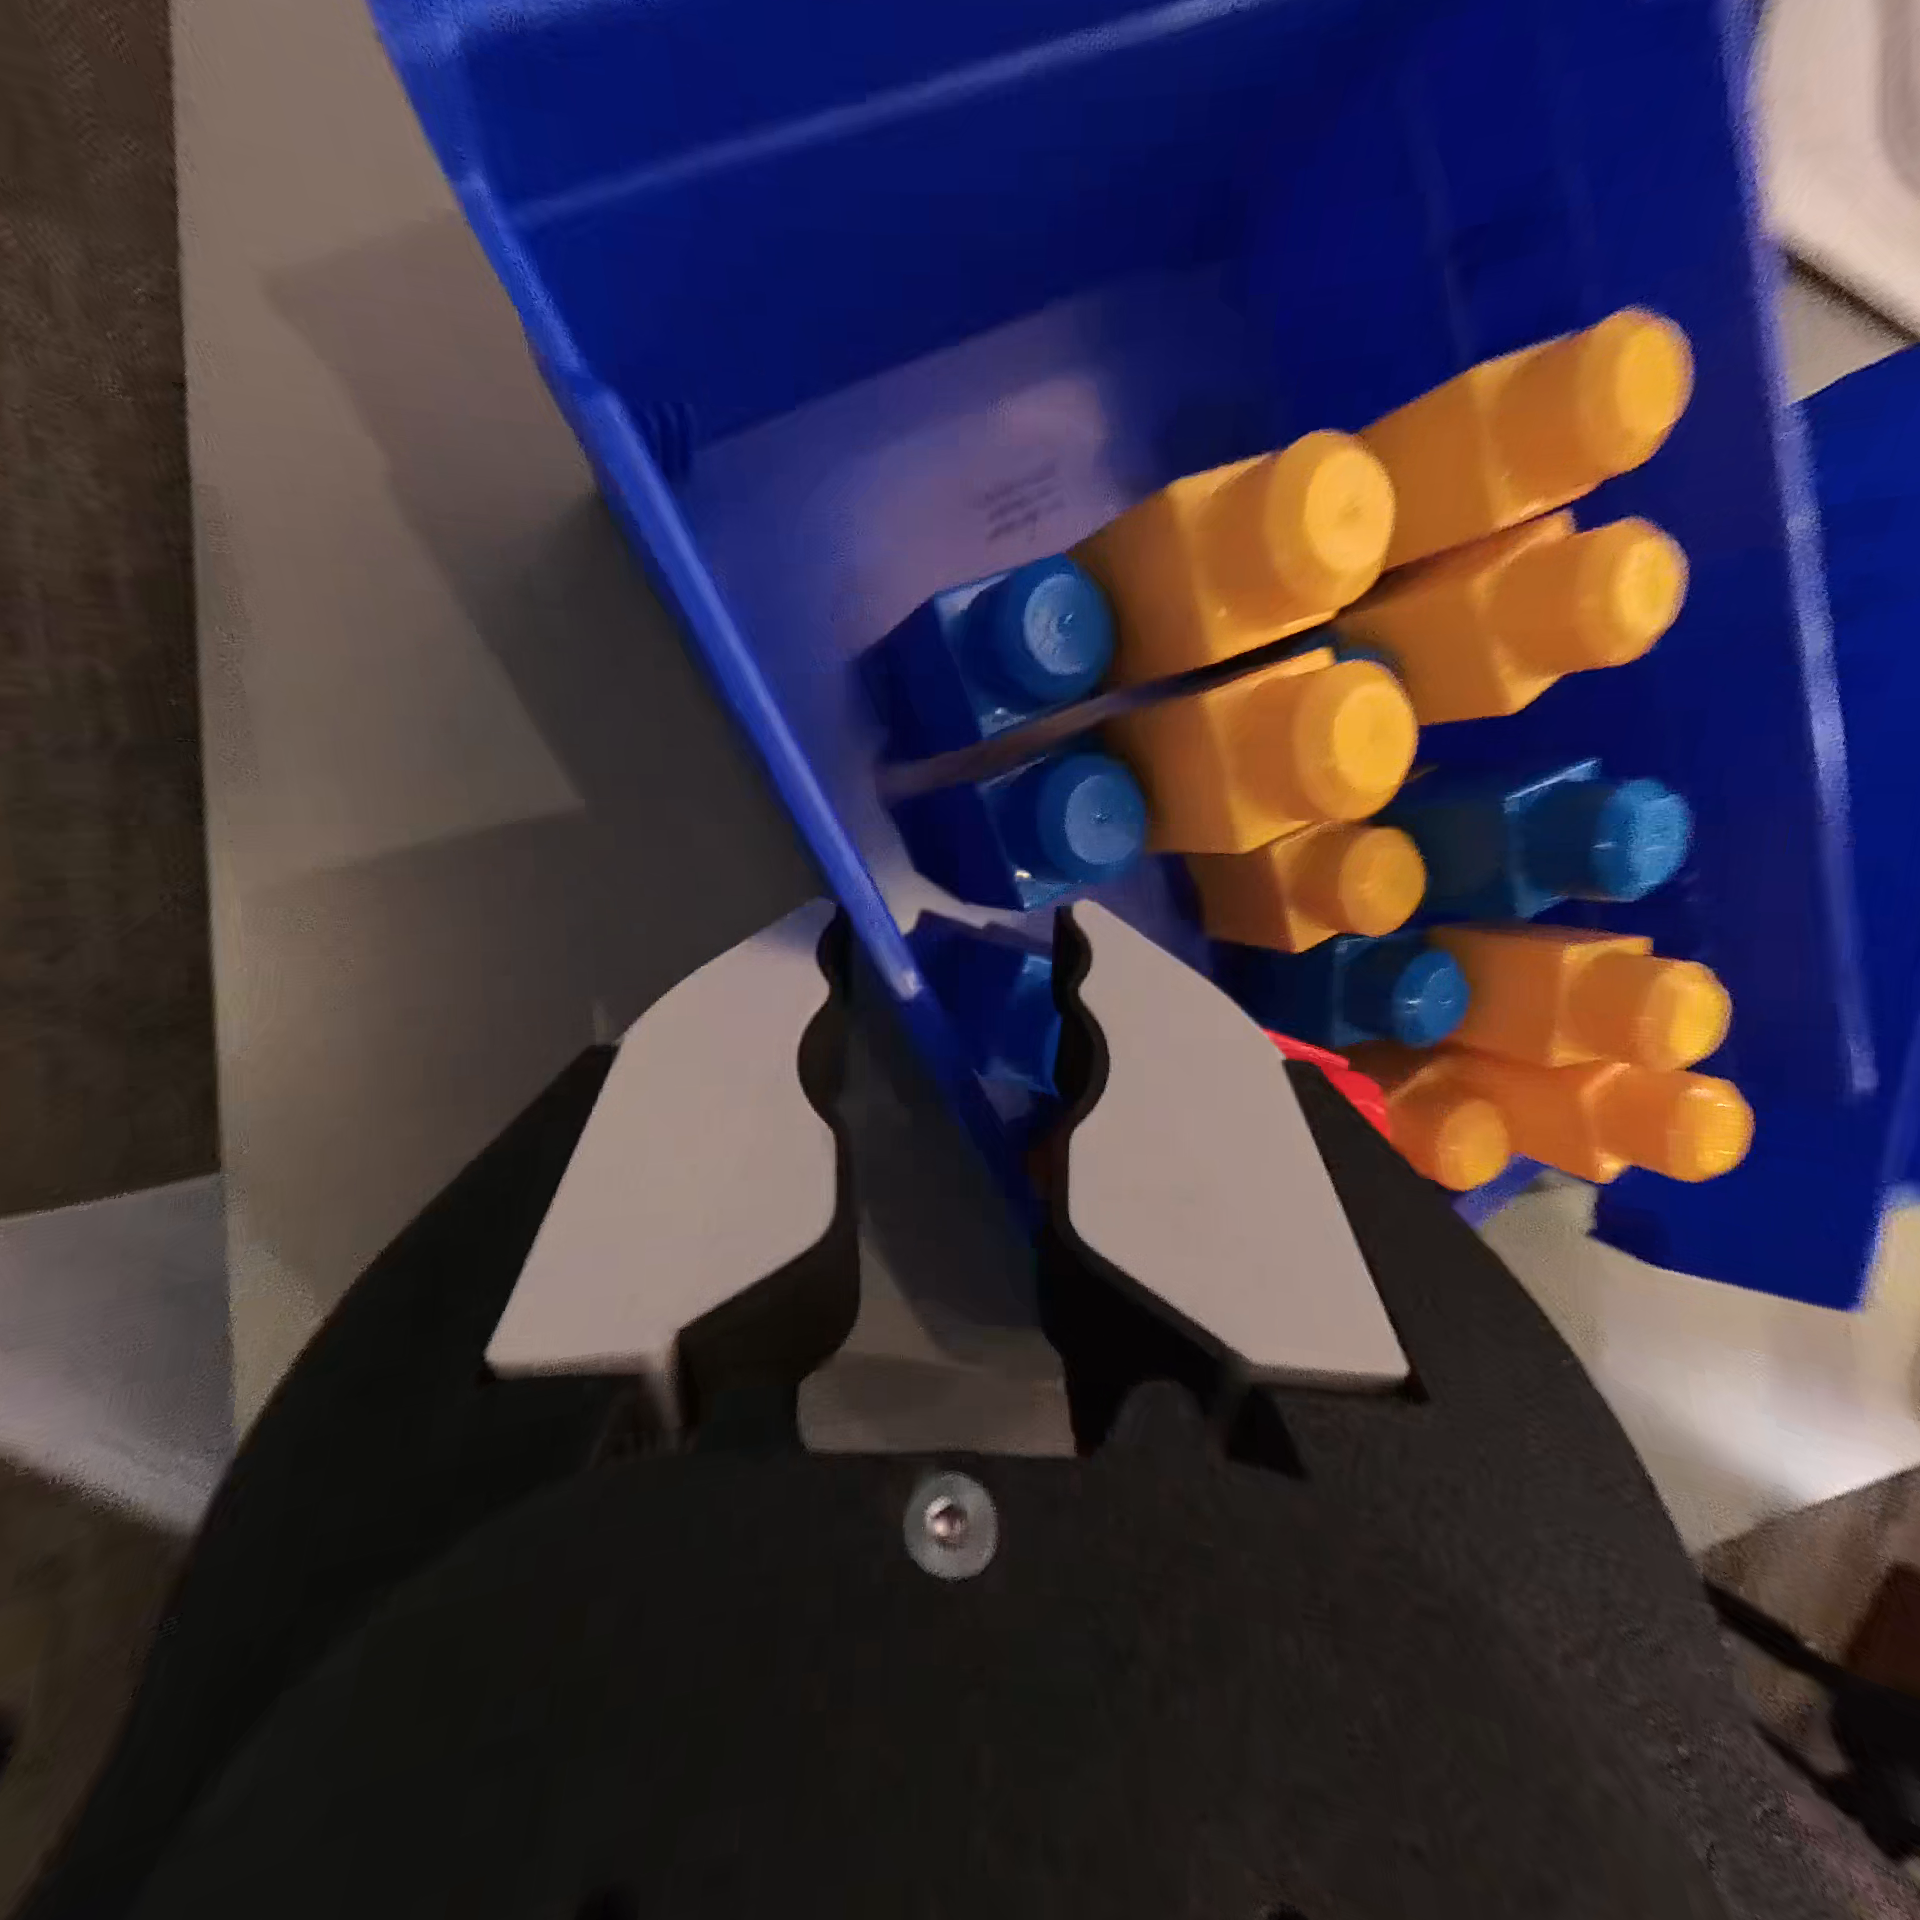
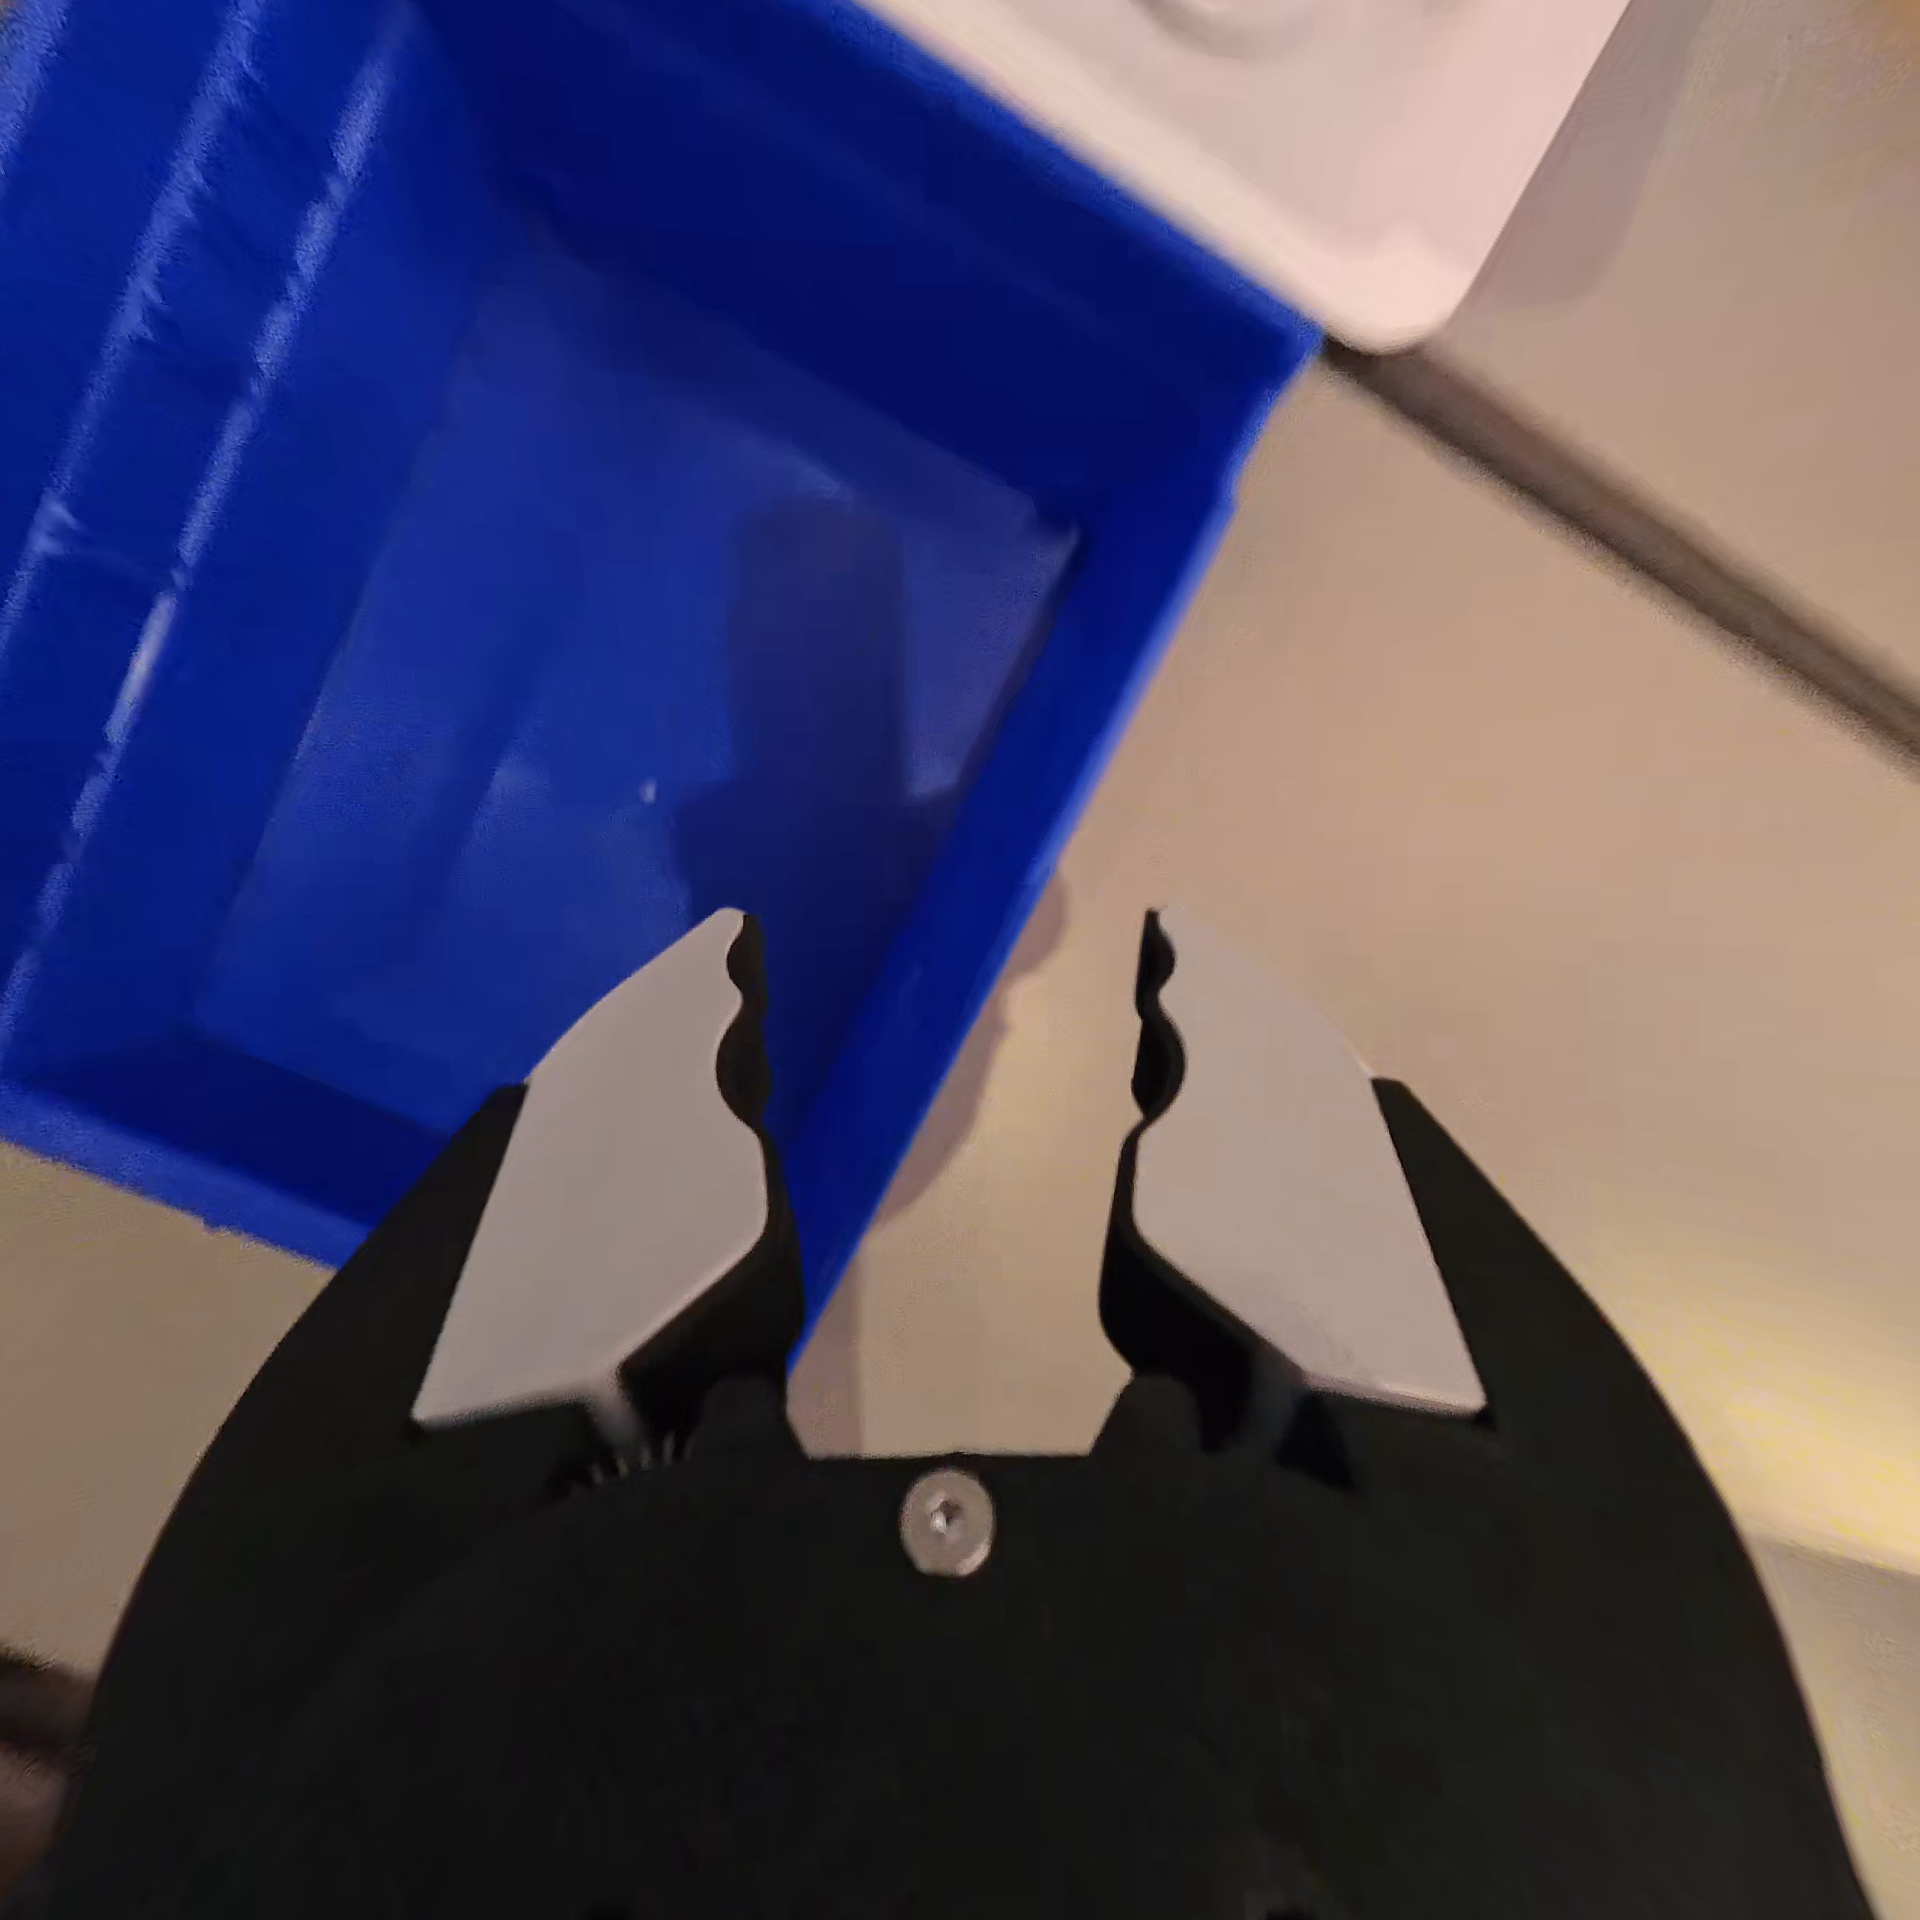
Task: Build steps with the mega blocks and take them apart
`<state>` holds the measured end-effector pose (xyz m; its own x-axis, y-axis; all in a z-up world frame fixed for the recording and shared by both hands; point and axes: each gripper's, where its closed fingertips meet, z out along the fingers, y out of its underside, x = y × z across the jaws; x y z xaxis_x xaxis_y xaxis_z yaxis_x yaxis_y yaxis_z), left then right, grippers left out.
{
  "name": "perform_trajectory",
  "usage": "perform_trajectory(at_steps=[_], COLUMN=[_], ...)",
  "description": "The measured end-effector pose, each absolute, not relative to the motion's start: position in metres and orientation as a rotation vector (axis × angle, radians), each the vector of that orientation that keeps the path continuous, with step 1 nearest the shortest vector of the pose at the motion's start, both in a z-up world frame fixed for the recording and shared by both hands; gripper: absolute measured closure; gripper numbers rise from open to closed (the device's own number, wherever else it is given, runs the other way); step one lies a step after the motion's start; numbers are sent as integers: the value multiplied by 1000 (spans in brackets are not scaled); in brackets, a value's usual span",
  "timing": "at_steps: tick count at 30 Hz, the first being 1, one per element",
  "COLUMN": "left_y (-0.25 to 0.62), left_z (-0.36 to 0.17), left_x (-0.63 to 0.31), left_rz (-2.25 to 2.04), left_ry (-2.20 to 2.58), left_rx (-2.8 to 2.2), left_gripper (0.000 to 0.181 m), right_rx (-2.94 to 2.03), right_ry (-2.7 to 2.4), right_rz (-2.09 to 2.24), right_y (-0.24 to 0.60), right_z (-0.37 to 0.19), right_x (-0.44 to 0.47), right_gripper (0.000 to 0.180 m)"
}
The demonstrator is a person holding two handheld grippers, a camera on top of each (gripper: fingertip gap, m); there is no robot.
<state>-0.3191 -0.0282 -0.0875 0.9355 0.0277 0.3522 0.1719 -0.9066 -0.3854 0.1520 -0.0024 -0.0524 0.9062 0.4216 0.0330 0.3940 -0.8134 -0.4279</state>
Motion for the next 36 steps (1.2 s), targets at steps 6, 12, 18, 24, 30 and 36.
perform_trajectory(at_steps=[6,12,18,24,30,36], left_y=[-37,-24,4,27,29,16], left_z=[-115,-118,-118,-119,-119,-118], left_x=[-317,-317,-288,-255,-251,-262], left_rz=[-264,-149,-66,-65,-186,-188], left_ry=[-21,71,254,376,318,252], left_rx=[-2886,-2903,-2883,-2844,-2831,-2866], left_gripper=[145,150,163,171,173,173], right_rx=[-2827,-3005,-3036,-3079,-3120,-3108], right_ry=[-481,-501,-500,-287,-4,214], right_rz=[338,444,269,252,205,191], right_y=[-40,-57,-40,-42,-63,-78], right_z=[-103,-128,-129,-130,-131,-132], right_x=[162,152,205,329,469,552], right_gripper=[110,159,172,171,171,172])
